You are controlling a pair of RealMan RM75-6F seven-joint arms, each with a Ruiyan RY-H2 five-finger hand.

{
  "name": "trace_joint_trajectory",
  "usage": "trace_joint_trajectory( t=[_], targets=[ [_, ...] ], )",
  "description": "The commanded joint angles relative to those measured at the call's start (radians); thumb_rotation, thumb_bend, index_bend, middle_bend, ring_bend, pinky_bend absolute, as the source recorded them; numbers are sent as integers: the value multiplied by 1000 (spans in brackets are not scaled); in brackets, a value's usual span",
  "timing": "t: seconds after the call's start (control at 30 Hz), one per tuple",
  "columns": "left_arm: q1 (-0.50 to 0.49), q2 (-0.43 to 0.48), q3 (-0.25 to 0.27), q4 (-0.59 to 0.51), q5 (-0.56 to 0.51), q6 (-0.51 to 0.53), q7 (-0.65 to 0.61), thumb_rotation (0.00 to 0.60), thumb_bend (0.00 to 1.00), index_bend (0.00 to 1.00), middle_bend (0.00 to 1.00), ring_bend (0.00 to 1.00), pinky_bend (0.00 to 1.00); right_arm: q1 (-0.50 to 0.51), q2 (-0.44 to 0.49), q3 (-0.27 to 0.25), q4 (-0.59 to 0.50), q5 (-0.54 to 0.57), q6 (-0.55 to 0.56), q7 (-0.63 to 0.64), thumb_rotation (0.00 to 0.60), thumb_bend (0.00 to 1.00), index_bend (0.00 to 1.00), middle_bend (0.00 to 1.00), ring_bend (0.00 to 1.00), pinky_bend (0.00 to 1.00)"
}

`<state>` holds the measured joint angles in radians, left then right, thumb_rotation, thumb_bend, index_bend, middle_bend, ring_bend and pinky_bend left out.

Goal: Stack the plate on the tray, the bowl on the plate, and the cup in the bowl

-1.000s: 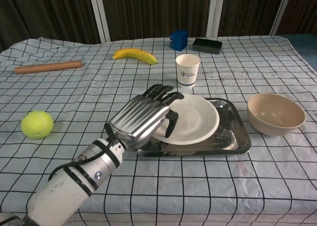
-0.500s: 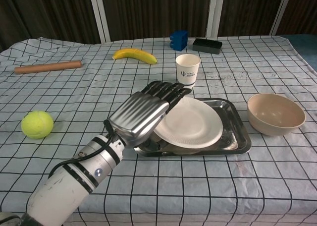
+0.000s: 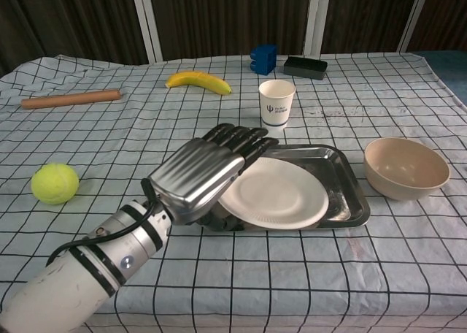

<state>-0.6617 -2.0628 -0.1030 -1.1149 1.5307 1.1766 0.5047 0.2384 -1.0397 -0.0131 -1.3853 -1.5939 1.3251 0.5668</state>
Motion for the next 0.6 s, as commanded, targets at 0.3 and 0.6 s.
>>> trace_joint_trajectory(
  t=[0.3, 0.6],
  targets=[
    [-5, 3, -42, 35, -39, -2, 45, 600, 281, 0, 0, 0, 0, 0, -1, -2, -10, -6, -1, -16, 600, 183, 0, 0, 0, 0],
    [-9, 32, -43, 3, -37, 15, 156, 600, 336, 0, 0, 0, 0, 2, 0, -2, -10, -6, -4, -13, 600, 183, 0, 0, 0, 0]
  ],
)
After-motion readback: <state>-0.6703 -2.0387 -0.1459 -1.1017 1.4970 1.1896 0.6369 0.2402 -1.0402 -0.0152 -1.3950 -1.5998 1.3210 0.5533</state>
